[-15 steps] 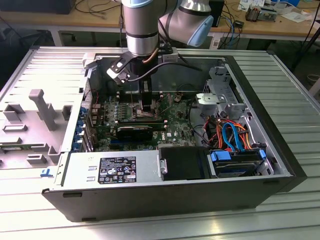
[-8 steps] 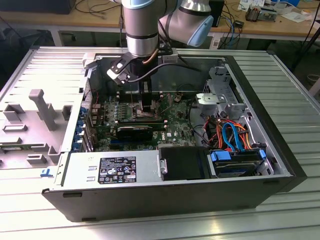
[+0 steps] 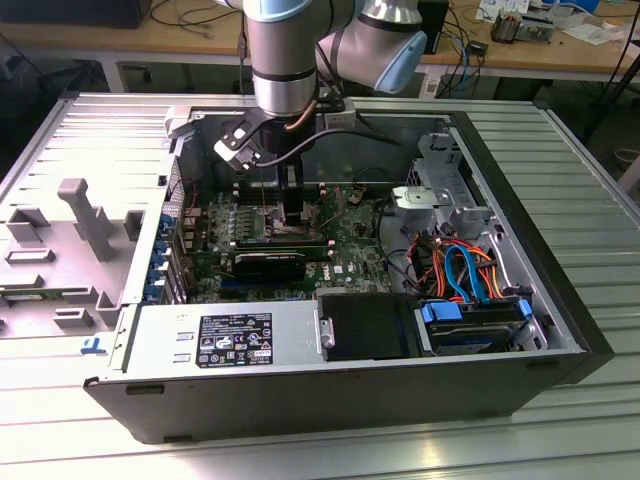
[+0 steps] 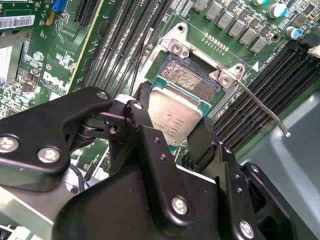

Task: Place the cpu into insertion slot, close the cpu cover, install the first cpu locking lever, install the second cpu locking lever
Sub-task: 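Place the cpu into insertion slot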

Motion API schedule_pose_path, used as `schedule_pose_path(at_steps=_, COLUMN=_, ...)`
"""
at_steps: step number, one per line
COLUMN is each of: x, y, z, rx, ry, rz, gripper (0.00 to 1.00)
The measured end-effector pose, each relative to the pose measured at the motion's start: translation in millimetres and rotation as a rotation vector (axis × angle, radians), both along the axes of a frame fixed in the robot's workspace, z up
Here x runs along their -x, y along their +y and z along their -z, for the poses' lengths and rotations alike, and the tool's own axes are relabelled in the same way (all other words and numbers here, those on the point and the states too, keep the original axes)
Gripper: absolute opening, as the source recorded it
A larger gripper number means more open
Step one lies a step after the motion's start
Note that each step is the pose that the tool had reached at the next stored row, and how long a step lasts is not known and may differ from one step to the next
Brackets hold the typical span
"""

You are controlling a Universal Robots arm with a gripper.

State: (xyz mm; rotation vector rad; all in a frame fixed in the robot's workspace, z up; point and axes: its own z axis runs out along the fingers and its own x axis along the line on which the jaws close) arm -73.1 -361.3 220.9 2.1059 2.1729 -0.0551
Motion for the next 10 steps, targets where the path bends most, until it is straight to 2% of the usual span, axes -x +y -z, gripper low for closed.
schedule_pose_path(at_steps=8, x=0.4, y=0.5, z=3.3, rx=-0.0001, ry=0.0, rz=0.0, gripper=0.55)
schedule_pose_path(at_steps=10, x=1.6, y=0.7, z=8.5, rx=-0.0001, ry=0.0, rz=0.0, gripper=0.55)
